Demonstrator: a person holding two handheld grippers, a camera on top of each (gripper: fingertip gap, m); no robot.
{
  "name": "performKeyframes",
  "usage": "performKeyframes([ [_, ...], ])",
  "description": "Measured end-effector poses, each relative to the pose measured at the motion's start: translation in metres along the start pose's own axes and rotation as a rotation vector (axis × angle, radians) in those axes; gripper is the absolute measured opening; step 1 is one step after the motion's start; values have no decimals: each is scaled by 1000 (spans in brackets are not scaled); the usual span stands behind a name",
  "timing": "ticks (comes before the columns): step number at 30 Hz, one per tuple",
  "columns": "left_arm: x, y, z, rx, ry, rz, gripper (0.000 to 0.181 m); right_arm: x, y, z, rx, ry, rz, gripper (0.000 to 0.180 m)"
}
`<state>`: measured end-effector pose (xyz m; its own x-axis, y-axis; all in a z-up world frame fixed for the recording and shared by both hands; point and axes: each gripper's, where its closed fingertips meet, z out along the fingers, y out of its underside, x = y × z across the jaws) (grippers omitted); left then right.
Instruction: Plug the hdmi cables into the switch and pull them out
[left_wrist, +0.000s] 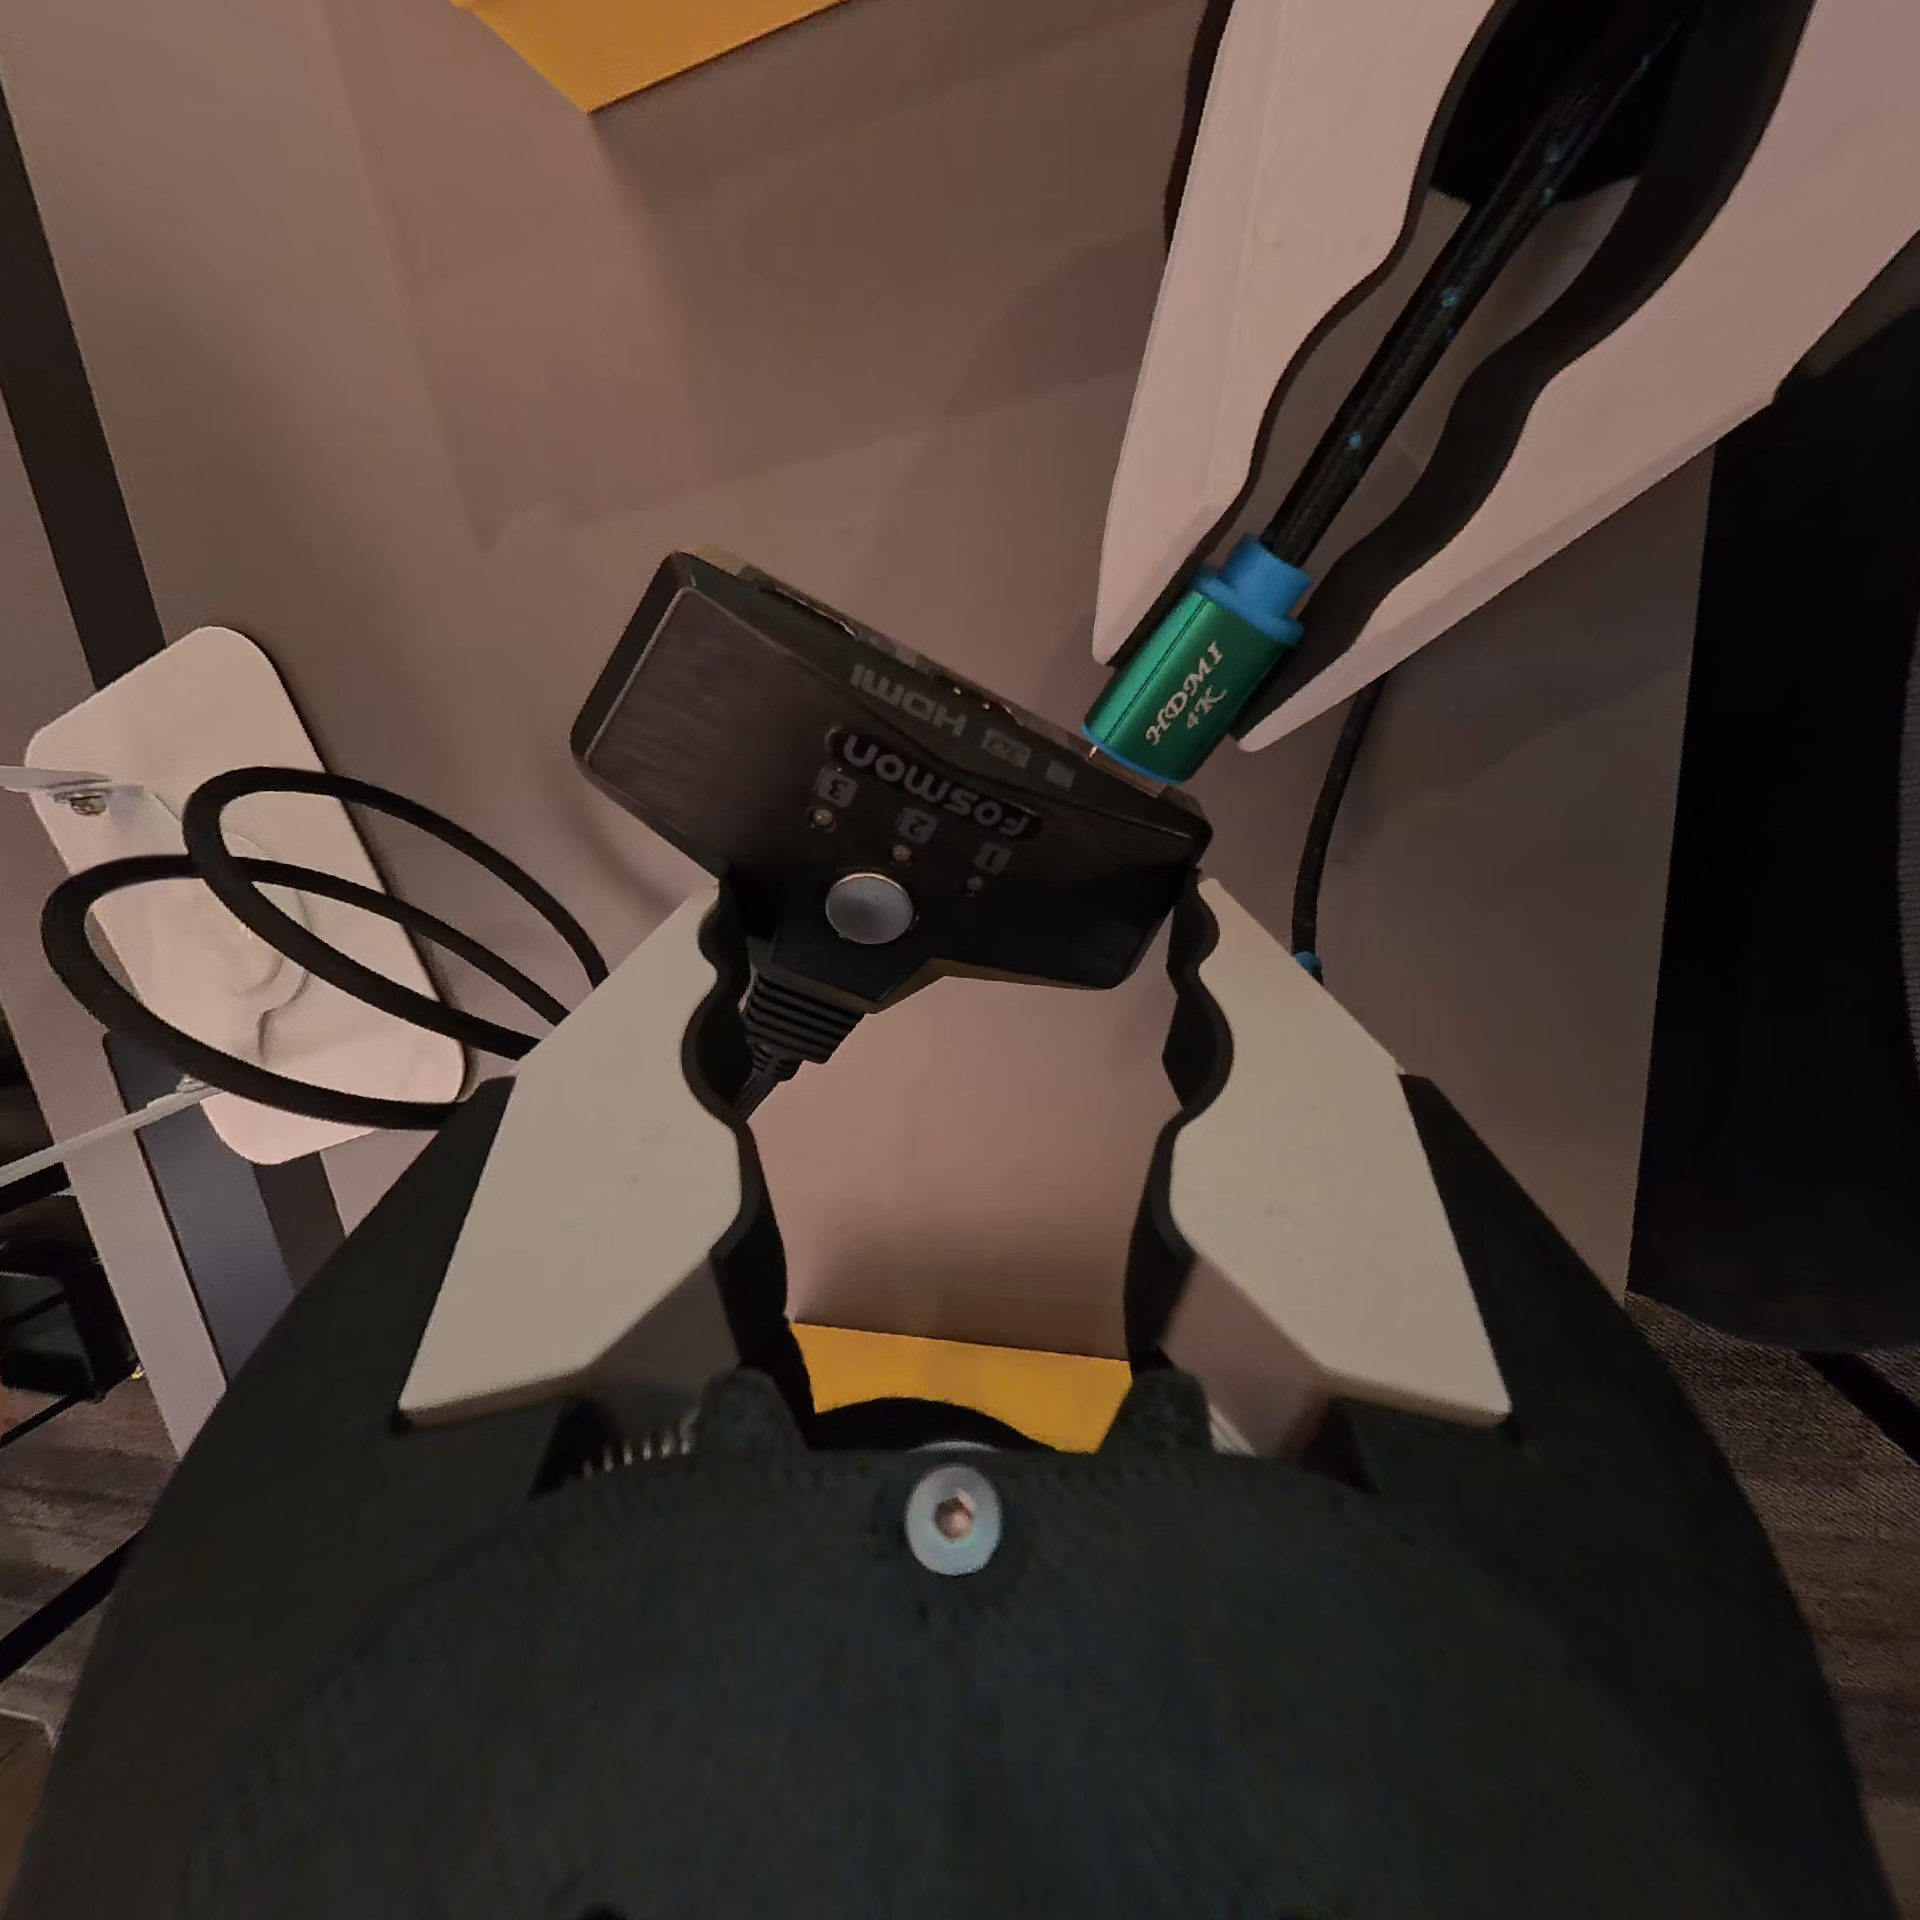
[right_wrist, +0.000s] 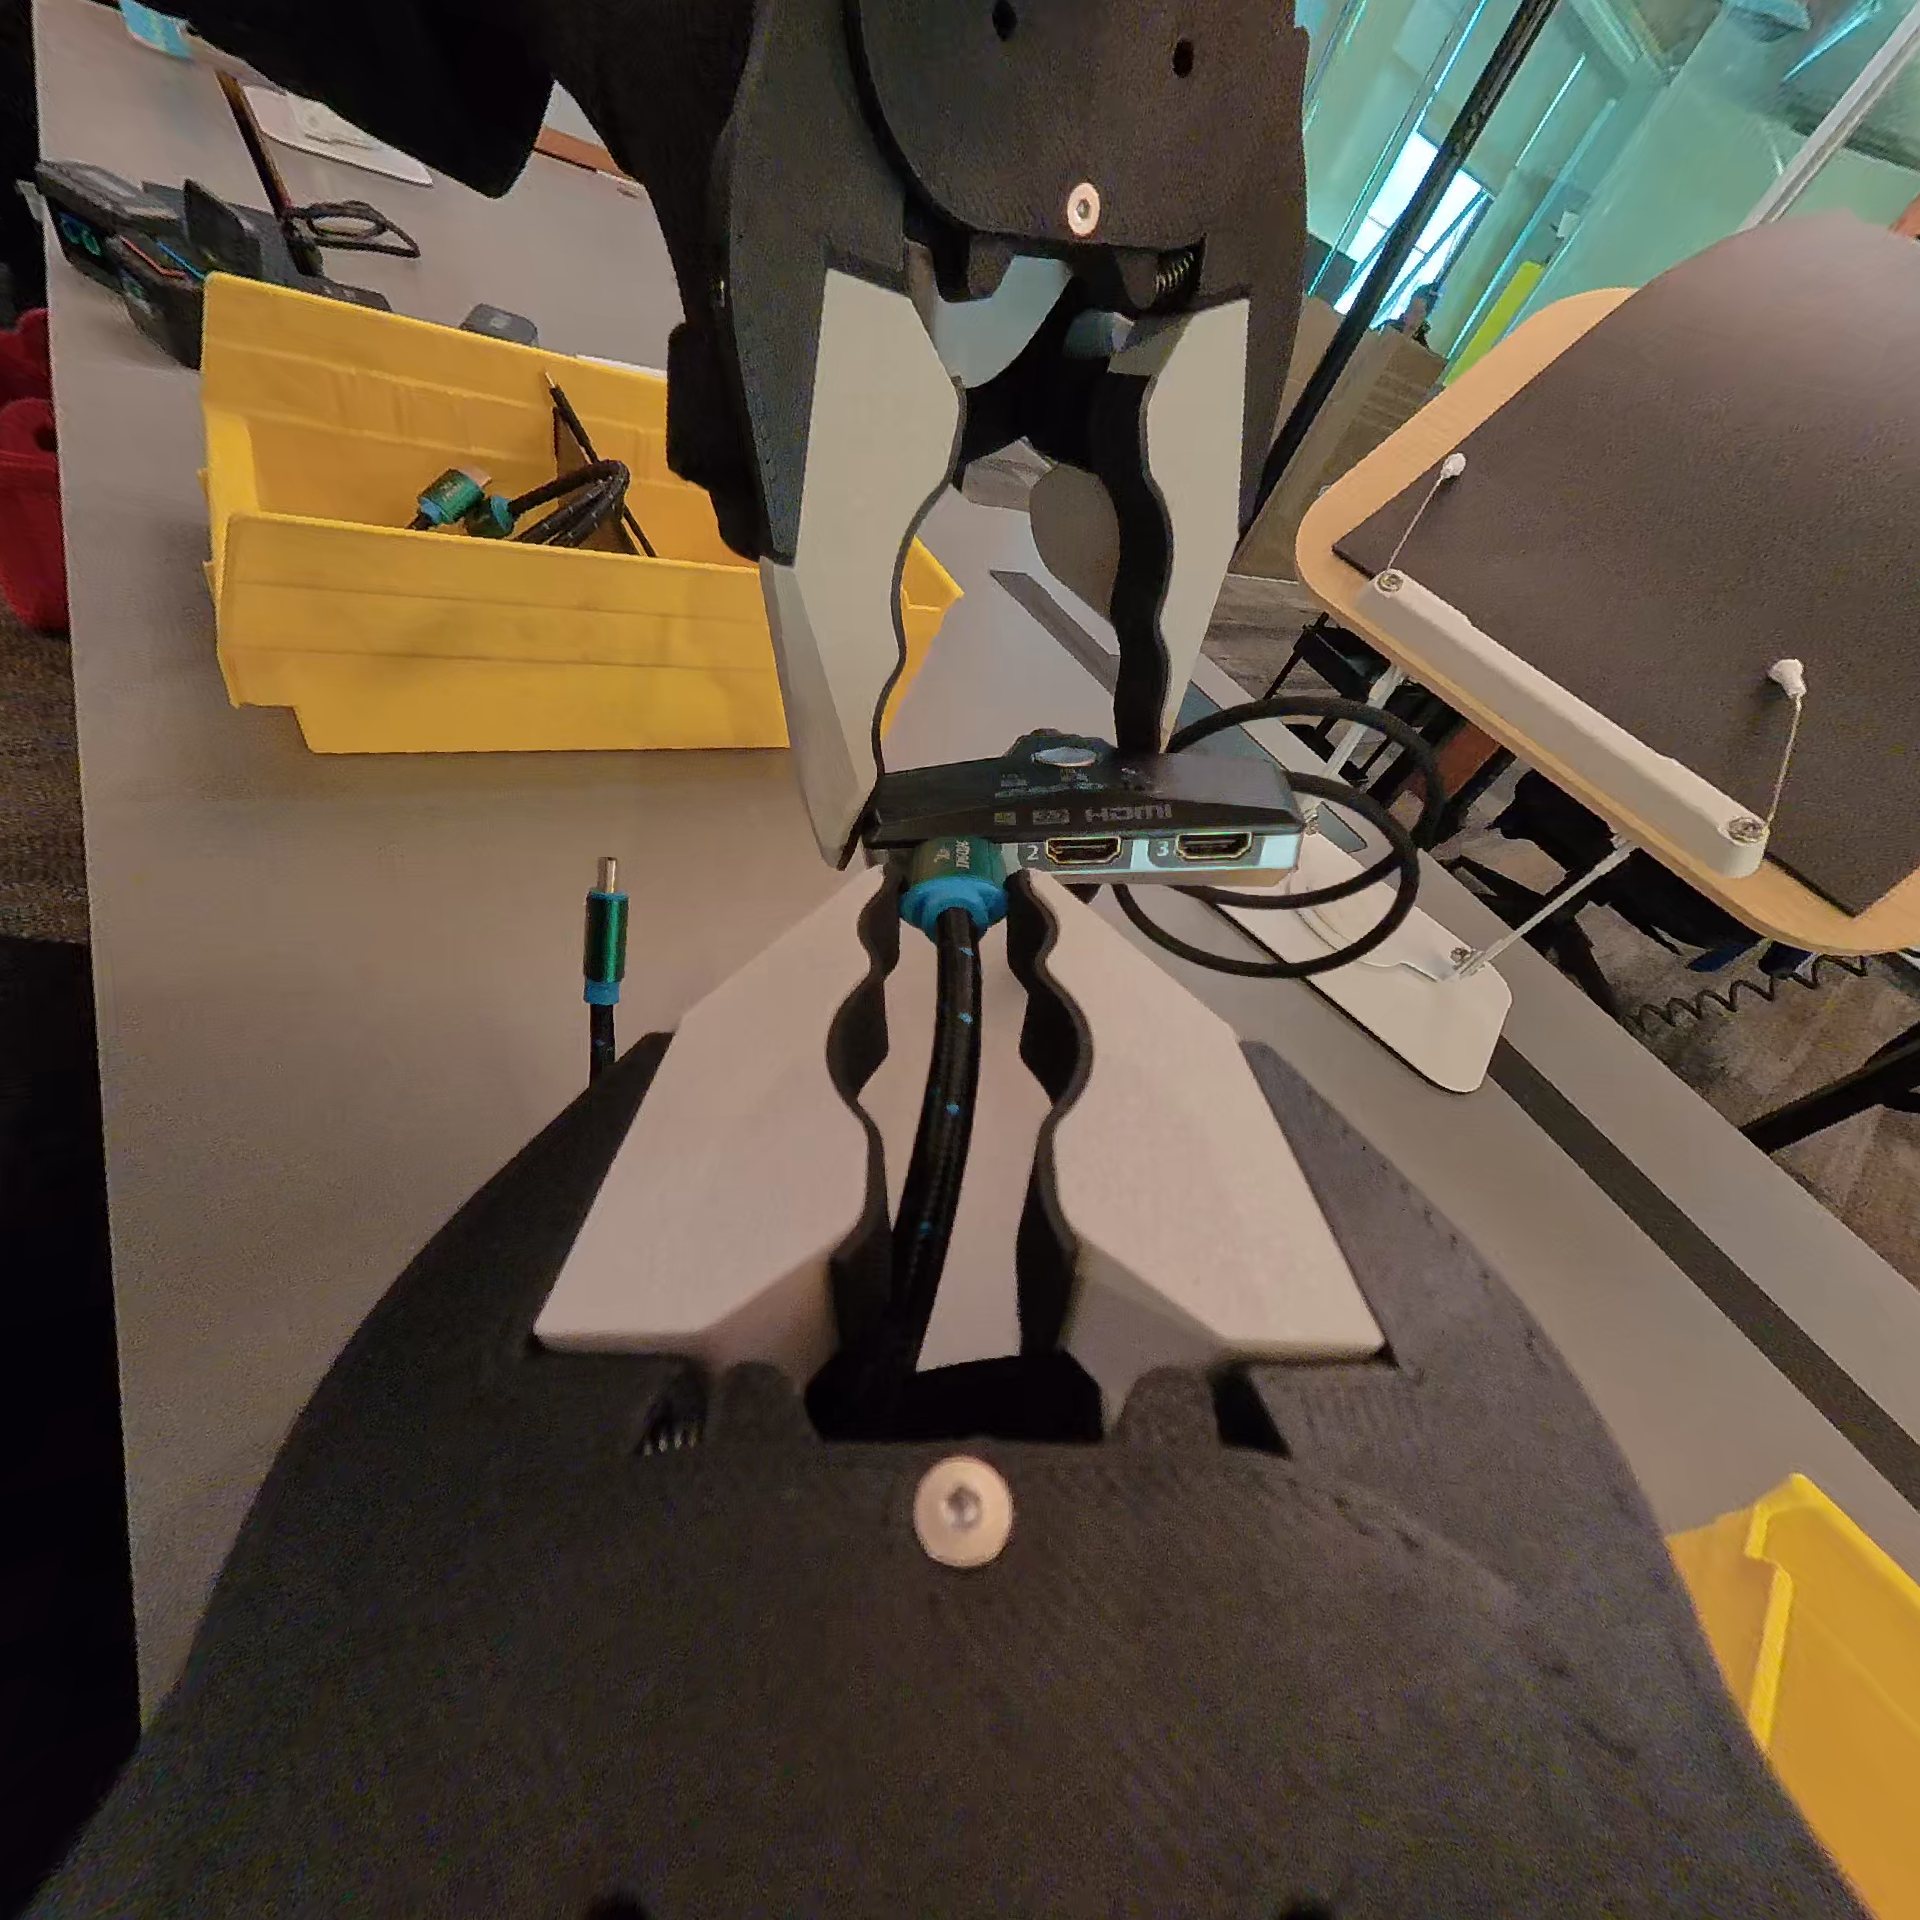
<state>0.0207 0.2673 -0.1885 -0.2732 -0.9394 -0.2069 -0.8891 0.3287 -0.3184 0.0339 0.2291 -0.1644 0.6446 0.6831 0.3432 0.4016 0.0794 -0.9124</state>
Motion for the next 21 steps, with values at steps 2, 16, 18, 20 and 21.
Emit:
performKeyframes([
  [2,-1,-1,0,4,-5,0,79,1,0,-1,2,0,3,18],
  [16,-17,27,26,-111,-44,28,79,-8,-6,-16,-14,-142,-6,31],
  [18,-20,32,32,-132,-45,29,79,-1,-10,-22,-1,-137,15,31],
  [20,-21,35,39,-152,-37,37,79,9,-15,-30,26,-112,34,30],
  [21,-22,37,44,-165,-32,41,79,14,-18,-33,34,-100,46,29],
])
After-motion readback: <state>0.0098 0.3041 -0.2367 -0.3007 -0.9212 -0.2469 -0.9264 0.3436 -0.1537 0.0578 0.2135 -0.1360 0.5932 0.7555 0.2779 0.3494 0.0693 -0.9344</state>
